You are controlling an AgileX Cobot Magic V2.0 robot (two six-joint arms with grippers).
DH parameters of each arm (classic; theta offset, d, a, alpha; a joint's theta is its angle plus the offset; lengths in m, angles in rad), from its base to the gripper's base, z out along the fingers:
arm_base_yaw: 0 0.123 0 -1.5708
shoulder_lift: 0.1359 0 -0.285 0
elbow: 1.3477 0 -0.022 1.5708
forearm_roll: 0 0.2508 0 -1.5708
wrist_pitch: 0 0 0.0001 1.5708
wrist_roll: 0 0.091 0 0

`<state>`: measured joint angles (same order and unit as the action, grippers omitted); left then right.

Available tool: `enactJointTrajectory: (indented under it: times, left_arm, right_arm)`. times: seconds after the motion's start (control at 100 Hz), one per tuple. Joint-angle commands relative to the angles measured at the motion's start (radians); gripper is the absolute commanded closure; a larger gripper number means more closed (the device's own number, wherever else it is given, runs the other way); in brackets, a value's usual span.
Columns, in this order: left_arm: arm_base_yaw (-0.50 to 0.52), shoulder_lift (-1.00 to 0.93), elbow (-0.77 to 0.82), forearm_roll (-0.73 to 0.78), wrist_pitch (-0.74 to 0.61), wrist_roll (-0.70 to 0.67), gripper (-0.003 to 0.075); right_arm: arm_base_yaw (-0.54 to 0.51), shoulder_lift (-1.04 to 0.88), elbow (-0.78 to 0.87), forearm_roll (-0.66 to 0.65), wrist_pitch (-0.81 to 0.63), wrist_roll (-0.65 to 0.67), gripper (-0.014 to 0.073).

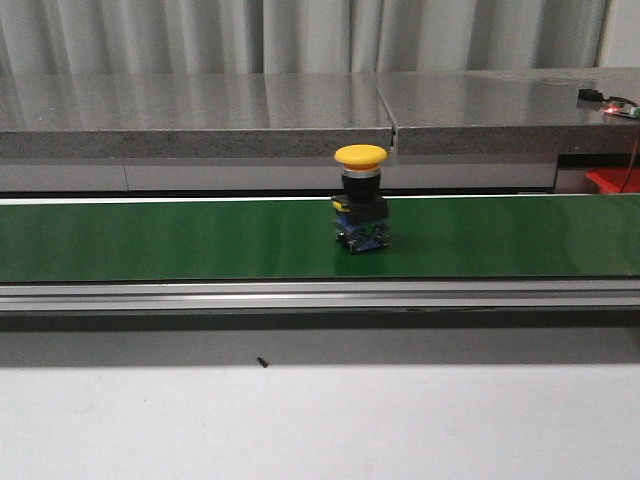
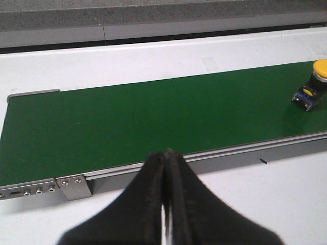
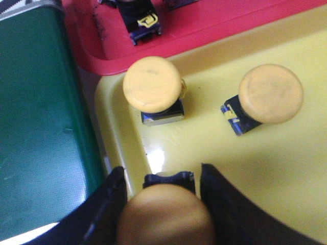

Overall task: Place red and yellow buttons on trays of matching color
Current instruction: 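Place the held yellow button into the yellow tray and open the right gripper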

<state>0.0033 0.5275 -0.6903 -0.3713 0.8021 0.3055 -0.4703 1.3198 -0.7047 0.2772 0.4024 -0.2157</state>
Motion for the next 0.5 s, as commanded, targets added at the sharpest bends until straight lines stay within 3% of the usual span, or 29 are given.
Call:
enactJointTrajectory:
  times: [0.0, 0.28, 0.35, 0.49]
  left_arm:
    - [-0.005, 0.001, -0.025, -0.027, -0.062, -0.010, 0.0741]
    - [-0.005, 0.001, -0.025, -0.027, -0.062, -0.010, 0.0741]
    - [-0.005, 0.001, -0.025, -0.027, -0.062, -0.010, 0.0741]
    - [-0.005, 0.001, -0.025, -0.027, -0.062, -0.010, 0.0741]
  right_arm:
    - [-0.006, 0.021, -0.024, 0.021, -0.080, -0.001, 0.0541]
    - [-0.006, 0.098, -0.024, 0.024, -0.104, -0.001, 0.0522]
    - [-0.006, 0.101, -0.024, 0.024, -0.102, -0.001, 0.0454]
    - [-0.006, 0.101, -0.024, 0.024, -0.098, -0.001, 0.0221]
